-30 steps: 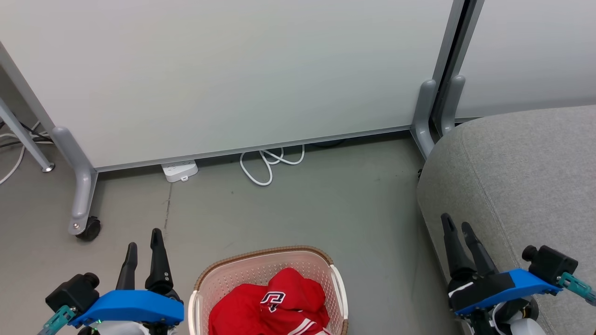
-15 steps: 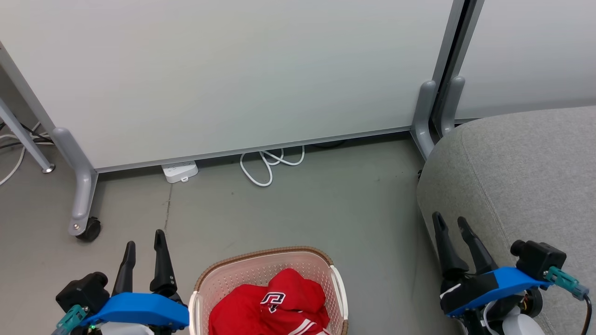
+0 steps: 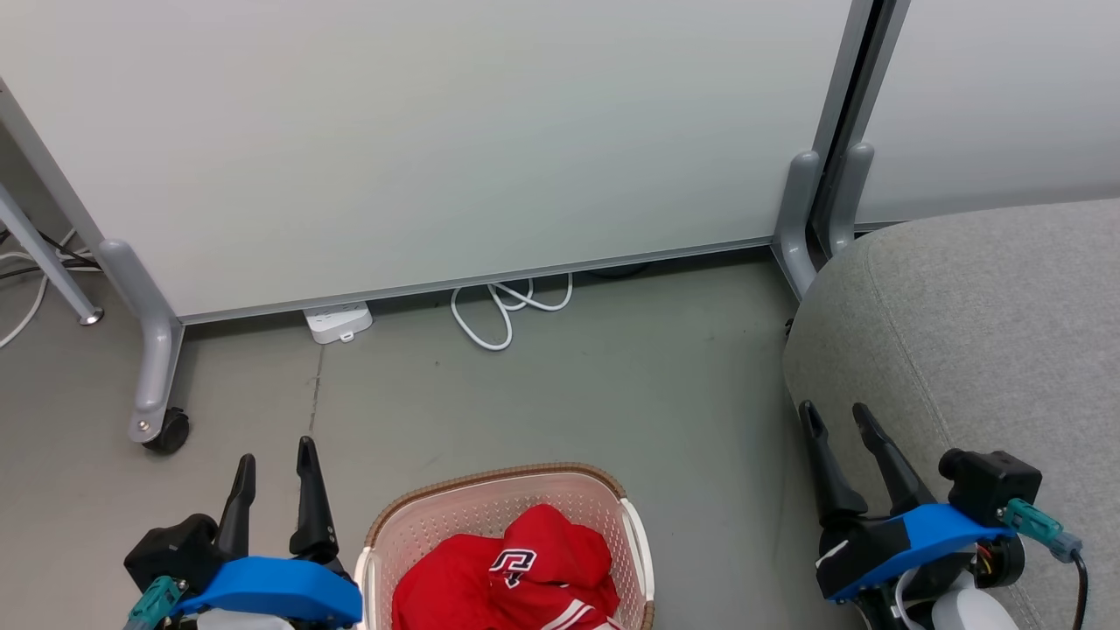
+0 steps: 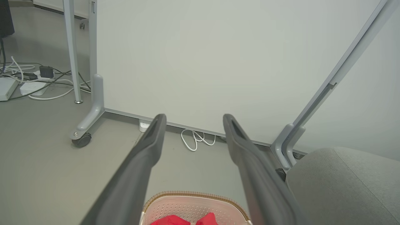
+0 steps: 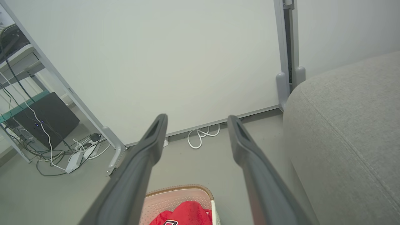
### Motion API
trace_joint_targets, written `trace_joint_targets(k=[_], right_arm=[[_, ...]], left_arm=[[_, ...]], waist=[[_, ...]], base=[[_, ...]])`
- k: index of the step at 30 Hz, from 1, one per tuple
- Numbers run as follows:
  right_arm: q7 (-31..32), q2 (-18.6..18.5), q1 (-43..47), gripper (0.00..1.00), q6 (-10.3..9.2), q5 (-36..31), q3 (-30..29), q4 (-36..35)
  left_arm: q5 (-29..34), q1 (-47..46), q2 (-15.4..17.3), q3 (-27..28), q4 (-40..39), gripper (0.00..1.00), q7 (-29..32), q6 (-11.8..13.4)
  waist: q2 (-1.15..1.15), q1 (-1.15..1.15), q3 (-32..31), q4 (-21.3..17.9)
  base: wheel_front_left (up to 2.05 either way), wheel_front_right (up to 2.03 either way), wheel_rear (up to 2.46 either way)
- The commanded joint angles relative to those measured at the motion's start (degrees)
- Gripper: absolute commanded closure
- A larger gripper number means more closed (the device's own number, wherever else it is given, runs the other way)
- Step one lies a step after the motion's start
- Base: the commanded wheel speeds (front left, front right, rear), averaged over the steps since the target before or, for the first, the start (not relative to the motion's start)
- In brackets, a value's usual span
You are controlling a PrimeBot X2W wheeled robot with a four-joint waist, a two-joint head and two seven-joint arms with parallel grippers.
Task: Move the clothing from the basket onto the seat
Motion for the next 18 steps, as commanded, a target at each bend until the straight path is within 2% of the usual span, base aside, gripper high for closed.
trace_joint_targets(k=[1,18], right_arm=[[-0.4,-0.4,-1.3,0.0,0.11,-1.5,0.2,-0.2],[-2.1,-0.5,-1.4,0.0,0.13,-8.9,1.1,0.3]], left_arm=[[0.7,-0.2,0.2,0.1,-0.2,0.0,-0.5,0.0],[5.7,-0.1,-0.1,0.4,0.2,0.0,-2.5,-0.1]], waist=[[0.0,0.0,0.0,0.0],[0.0,0.0,-0.1,-0.1]], base=[[0.0,0.0,0.0],[0.0,0.0,0.0]])
